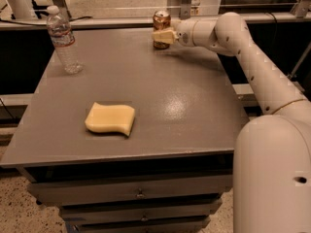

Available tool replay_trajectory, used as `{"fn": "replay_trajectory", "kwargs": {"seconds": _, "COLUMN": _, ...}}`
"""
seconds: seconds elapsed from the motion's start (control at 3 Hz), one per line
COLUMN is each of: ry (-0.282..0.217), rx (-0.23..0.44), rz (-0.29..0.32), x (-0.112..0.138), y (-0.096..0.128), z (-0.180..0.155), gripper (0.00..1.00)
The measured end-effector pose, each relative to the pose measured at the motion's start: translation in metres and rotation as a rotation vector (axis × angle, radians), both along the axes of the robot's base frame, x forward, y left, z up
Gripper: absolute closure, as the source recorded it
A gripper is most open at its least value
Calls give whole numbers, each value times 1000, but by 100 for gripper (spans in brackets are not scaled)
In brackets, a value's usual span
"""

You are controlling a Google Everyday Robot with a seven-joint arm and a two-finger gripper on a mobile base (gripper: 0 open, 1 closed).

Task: Move orange can near sponge

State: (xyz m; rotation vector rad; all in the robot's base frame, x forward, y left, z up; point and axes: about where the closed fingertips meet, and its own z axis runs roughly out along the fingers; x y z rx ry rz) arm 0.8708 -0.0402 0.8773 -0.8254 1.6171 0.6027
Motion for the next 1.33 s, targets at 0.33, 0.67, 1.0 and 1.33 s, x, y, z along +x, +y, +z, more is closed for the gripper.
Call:
{"fn": "replay_trajectory", "kwargs": {"seconds": 0.33, "ry": 24, "rx": 27, "rz": 0, "x": -17, "y": 3, "z": 4, "gripper": 64}}
{"fn": "replay_trajectory", "kwargs": {"seconds": 0.67, "ry": 42, "rx": 65, "rz": 9, "x": -42, "y": 8, "z": 8, "gripper": 87}}
{"fn": "replay_trajectory", "kwargs": {"seconds": 1.0, "ry": 52, "rx": 108, "rz": 28, "x": -79, "y": 12, "z": 17, "gripper": 100}}
{"fn": "replay_trajectory", "kwargs": {"seconds": 1.33, "ry": 69, "rx": 132, "rz": 46, "x": -129, "y": 9, "z": 28, "gripper": 100}}
